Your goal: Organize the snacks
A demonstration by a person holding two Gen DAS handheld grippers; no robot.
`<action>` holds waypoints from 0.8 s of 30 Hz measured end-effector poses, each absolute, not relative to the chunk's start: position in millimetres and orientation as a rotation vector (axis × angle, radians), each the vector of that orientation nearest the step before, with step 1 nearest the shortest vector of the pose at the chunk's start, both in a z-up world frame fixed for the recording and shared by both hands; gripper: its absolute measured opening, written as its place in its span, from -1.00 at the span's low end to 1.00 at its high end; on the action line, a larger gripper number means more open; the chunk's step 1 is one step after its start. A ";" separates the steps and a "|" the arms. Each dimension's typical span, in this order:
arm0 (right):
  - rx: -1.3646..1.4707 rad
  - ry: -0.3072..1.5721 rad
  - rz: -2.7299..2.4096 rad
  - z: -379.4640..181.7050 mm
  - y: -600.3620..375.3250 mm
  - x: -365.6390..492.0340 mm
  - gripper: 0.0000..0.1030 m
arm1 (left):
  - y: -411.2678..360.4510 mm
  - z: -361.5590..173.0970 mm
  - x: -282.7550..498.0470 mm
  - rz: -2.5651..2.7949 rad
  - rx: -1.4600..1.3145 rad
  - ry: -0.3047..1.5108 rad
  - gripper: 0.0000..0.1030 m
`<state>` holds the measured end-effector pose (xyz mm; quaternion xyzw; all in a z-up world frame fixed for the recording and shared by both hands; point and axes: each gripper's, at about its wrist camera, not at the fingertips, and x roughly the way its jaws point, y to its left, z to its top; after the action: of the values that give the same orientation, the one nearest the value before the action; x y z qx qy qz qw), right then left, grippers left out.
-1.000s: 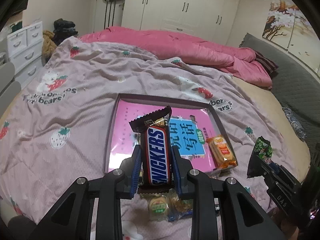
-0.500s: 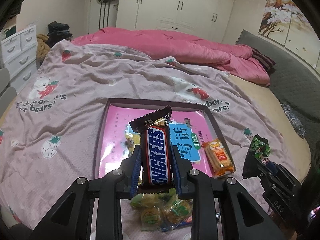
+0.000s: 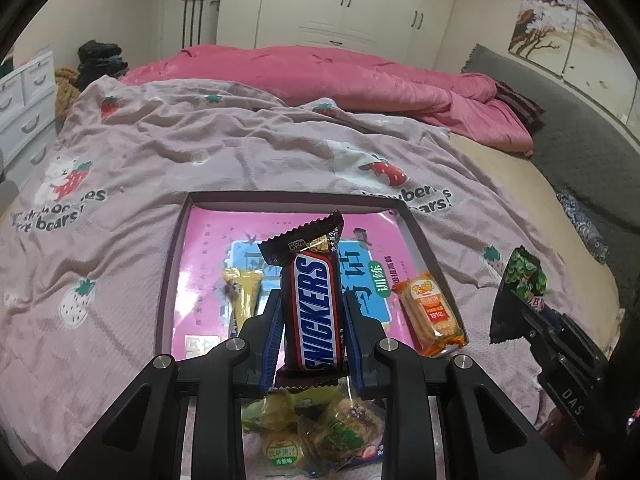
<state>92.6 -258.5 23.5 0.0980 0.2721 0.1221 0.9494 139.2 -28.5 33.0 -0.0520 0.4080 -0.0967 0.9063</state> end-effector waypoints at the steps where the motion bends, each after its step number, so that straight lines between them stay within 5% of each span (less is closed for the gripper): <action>1: 0.202 0.553 0.248 23.8 -258.9 93.6 -0.41 | -30.3 32.2 140.7 -0.200 -0.101 0.847 -0.44; 24: 0.175 0.539 0.272 24.8 -251.8 109.5 -0.41 | -51.0 8.7 167.4 -0.199 -0.045 0.902 -0.44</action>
<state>109.5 -251.8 24.8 0.0860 0.2649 0.1336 0.9511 167.4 -51.0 8.7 -0.0216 0.4349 -0.0958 0.8951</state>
